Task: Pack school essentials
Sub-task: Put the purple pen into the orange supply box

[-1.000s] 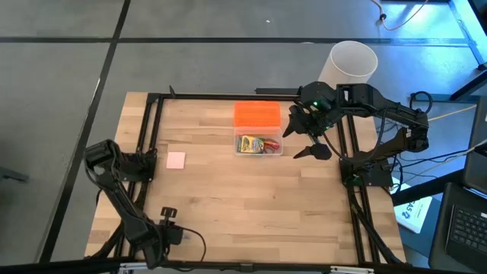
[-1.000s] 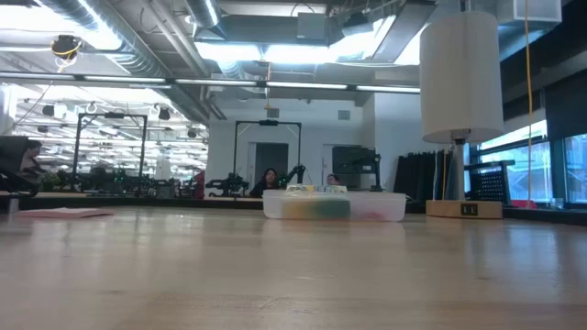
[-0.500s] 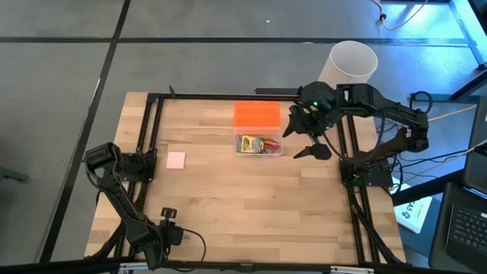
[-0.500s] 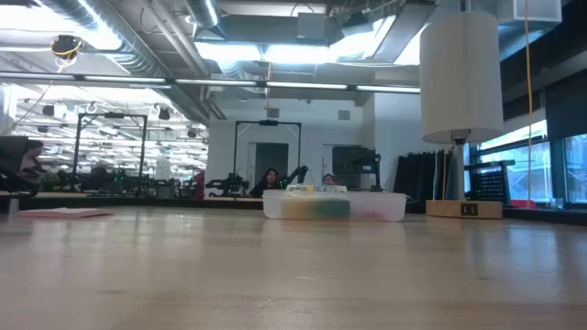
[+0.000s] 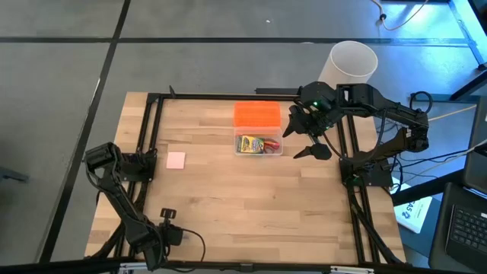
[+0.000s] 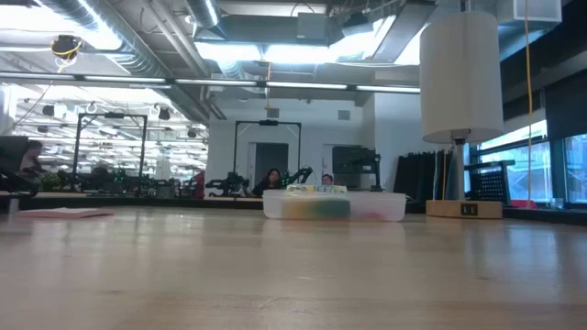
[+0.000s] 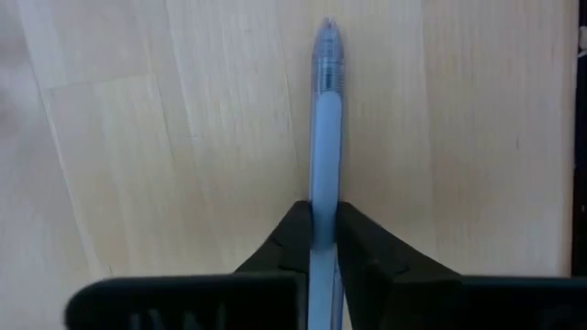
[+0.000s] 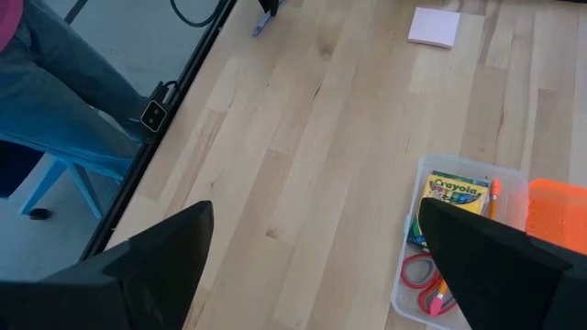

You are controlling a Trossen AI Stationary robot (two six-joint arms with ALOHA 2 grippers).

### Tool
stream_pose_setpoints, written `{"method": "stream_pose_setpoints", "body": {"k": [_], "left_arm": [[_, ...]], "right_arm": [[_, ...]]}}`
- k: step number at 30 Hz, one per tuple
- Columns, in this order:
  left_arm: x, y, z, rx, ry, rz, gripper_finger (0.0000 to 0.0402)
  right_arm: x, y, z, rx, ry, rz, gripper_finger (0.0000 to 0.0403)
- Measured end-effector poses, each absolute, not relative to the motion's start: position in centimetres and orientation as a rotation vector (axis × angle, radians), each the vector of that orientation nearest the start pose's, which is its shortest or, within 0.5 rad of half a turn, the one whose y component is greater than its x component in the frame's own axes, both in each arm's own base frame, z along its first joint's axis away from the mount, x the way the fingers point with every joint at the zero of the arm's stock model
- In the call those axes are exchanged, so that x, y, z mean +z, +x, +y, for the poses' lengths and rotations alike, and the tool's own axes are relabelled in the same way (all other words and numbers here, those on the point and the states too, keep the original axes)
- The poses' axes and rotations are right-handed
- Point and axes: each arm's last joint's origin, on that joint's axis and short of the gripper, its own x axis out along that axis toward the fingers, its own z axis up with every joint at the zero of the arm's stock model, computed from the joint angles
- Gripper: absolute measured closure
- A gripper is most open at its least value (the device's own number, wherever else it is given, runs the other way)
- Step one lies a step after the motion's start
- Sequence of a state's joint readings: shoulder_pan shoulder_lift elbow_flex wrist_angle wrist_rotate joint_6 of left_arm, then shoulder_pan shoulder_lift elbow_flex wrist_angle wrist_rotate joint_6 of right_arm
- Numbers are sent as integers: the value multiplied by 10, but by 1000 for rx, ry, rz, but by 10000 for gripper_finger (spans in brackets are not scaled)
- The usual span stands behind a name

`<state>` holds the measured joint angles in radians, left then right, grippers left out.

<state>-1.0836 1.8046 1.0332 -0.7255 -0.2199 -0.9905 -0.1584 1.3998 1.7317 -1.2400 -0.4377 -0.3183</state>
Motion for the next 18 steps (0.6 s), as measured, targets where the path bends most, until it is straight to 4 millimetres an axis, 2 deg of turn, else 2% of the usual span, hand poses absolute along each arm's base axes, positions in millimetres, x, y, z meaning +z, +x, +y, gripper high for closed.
{"method": "stream_pose_setpoints", "body": {"k": [4, 12, 18], "left_arm": [[137, 149, -268, -29, 98, 1338, 390], [140, 156, -262, -23, 50, 1355, 379], [158, 169, -251, 0, -16, 1297, 383]], "right_arm": [[426, 244, -27, 393, -29, 816, 18], [426, 244, -26, 394, -29, 816, 18], [426, 244, -27, 393, -29, 817, 18]]}}
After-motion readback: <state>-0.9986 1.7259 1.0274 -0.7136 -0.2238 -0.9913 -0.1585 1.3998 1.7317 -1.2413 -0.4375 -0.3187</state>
